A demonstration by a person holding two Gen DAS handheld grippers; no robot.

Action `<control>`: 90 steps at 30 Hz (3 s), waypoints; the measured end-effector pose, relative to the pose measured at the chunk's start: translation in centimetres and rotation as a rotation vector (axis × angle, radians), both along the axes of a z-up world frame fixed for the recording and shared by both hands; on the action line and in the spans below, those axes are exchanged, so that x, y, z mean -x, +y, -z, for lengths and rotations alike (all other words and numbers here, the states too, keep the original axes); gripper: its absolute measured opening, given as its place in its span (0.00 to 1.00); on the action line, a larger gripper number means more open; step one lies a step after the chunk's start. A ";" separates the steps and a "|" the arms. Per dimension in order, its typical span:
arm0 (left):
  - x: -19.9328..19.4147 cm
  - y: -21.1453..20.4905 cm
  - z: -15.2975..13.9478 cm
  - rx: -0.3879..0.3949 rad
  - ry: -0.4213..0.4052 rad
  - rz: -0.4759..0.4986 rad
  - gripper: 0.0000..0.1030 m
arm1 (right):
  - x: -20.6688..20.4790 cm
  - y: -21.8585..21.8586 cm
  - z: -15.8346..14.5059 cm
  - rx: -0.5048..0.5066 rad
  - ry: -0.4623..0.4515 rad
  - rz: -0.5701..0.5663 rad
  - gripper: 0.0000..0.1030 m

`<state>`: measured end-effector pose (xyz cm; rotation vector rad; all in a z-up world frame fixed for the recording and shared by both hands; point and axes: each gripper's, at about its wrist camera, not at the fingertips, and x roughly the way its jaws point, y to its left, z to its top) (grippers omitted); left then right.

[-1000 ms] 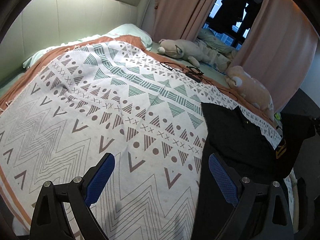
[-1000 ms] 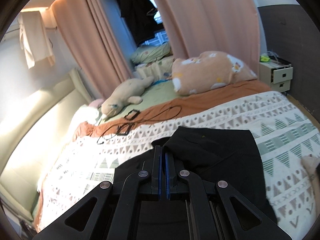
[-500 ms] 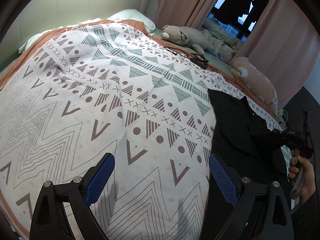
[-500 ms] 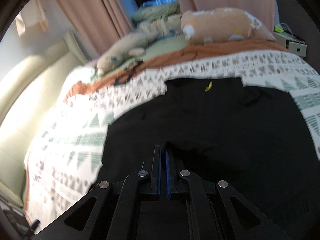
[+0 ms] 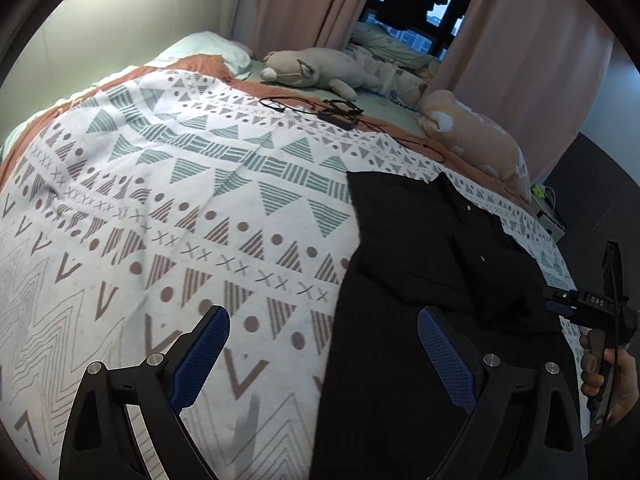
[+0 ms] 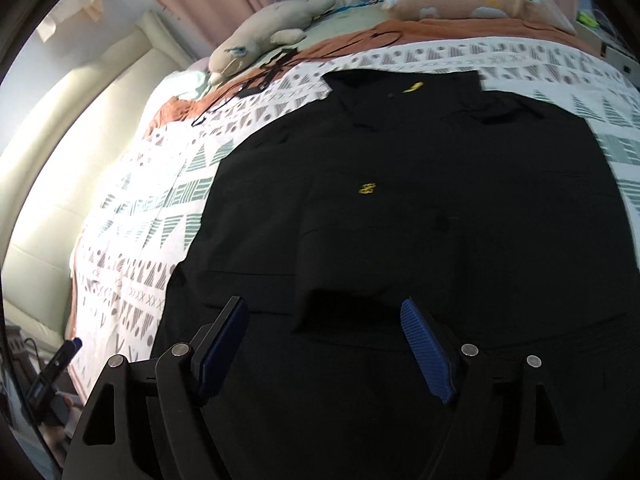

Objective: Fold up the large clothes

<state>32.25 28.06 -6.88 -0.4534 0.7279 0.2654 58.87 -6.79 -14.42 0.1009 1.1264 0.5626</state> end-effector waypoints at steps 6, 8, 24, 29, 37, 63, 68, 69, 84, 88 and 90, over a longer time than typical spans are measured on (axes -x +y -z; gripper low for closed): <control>-4.7 -5.4 -0.8 -0.020 0.013 0.098 0.93 | -0.3 -7.4 -0.4 0.054 -0.045 0.097 0.76; -6.3 -7.4 -0.8 -0.035 0.024 0.136 0.93 | -0.7 -10.0 0.1 0.076 -0.042 0.141 0.76; -18.6 -22.9 3.8 -0.303 0.232 0.420 0.93 | -4.5 -20.1 4.7 0.450 -0.069 0.286 0.76; -21.0 -23.5 6.7 -0.459 0.305 0.384 0.80 | -5.5 -20.7 6.0 0.467 -0.061 0.277 0.75; -24.0 -19.5 7.6 -0.428 0.316 0.275 0.66 | -6.9 -22.0 6.9 0.407 -0.056 0.346 0.54; -19.3 -7.0 6.7 0.239 0.180 -0.025 0.74 | -7.2 -22.4 7.8 0.394 -0.061 0.368 0.54; -19.2 -6.0 6.0 0.211 0.167 -0.038 0.74 | -7.3 -22.6 7.8 0.381 -0.054 0.377 0.54; -19.3 -6.1 5.8 0.177 0.177 -0.038 0.74 | -7.2 -22.6 7.9 0.382 -0.054 0.379 0.54; -15.1 -2.2 3.4 0.043 0.151 -0.056 0.74 | -5.7 -24.0 6.6 0.317 -0.043 0.430 0.54; -13.3 -3.4 2.7 0.012 0.149 -0.003 0.74 | -4.0 -24.8 5.2 0.278 -0.070 0.431 0.54; -12.1 -3.8 2.4 0.008 0.147 0.025 0.75 | -2.8 -25.1 4.1 0.262 -0.094 0.432 0.54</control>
